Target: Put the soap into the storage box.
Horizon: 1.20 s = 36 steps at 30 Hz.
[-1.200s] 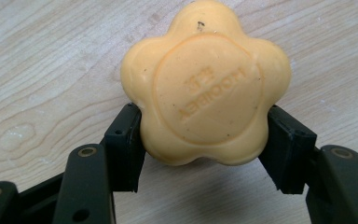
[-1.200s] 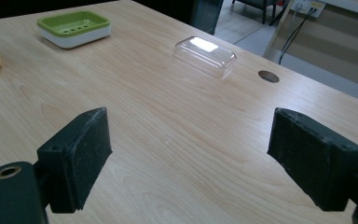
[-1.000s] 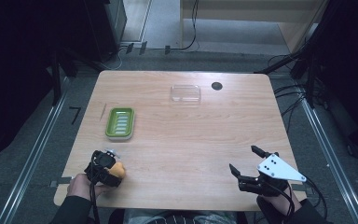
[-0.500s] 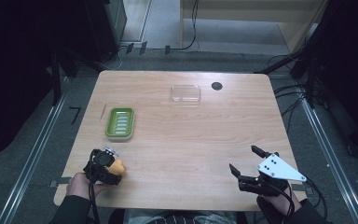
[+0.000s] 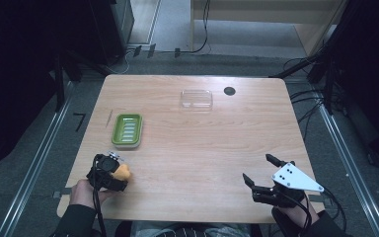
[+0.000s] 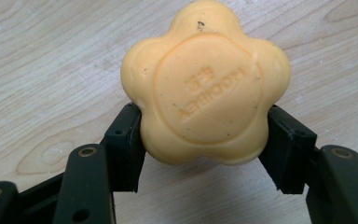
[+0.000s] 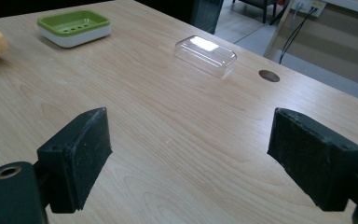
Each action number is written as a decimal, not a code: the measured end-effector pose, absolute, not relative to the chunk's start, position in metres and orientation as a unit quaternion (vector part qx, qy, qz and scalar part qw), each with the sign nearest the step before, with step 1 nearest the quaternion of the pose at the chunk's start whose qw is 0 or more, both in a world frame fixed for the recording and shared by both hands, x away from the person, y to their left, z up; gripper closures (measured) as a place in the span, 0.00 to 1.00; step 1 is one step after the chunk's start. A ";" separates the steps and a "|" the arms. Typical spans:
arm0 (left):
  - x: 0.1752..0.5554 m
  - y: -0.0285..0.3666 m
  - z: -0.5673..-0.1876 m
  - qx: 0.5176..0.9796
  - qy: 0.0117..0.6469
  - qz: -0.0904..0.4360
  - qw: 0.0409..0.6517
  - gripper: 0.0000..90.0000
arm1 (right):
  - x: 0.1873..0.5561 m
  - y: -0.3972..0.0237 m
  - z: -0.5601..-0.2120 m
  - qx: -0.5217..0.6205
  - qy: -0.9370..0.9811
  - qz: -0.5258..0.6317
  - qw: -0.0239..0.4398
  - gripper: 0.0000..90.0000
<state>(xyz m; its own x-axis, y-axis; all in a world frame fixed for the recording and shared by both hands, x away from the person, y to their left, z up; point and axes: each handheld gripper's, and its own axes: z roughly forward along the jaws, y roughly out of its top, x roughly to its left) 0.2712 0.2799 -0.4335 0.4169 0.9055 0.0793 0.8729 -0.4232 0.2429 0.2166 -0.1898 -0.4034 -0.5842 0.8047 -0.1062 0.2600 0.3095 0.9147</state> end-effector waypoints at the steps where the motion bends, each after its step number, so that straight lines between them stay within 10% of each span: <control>1: 0.272 0.280 -0.433 0.837 0.532 0.099 0.082 0.44 | 0.217 -0.190 -0.403 0.353 0.755 0.470 0.289 0.15; 36: 0.291 0.281 -0.427 0.833 0.533 0.113 0.092 0.44 | 0.216 -0.190 -0.403 0.355 0.755 0.470 0.288 0.15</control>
